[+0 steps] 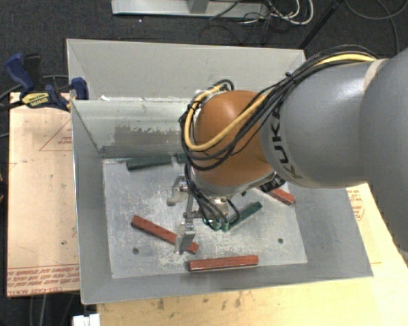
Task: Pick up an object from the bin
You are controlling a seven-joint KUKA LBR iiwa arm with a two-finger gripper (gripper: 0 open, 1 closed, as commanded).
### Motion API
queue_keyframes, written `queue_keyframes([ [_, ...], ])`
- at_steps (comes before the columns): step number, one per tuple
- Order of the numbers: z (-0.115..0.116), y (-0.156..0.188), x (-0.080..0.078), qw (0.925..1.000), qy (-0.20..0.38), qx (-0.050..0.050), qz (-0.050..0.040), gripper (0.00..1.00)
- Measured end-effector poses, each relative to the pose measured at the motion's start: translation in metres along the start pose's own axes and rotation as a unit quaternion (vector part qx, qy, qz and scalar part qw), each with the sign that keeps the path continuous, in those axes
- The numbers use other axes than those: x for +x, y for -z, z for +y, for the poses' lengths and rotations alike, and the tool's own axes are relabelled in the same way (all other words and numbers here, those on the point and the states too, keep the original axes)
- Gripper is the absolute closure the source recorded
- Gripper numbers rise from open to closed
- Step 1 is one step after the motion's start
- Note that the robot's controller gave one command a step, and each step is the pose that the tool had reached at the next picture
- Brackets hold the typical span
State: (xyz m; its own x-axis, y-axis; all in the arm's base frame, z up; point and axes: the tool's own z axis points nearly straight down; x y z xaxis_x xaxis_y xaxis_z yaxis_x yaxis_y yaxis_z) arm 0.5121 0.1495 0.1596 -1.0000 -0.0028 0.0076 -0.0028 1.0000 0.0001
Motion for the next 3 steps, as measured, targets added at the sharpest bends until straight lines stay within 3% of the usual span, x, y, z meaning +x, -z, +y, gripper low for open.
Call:
queue_keyframes([
  [1, -0.001, 0.004, -0.002, 1.0, -0.001, -0.001, -0.0036, 0.0],
  [2, -0.011, -0.082, -0.019, 0.9999, 0.009, -0.003, -0.0122, 1.0],
  [3, -0.011, -0.082, -0.019, 0.9999, 0.009, -0.003, -0.0122, 1.0],
])
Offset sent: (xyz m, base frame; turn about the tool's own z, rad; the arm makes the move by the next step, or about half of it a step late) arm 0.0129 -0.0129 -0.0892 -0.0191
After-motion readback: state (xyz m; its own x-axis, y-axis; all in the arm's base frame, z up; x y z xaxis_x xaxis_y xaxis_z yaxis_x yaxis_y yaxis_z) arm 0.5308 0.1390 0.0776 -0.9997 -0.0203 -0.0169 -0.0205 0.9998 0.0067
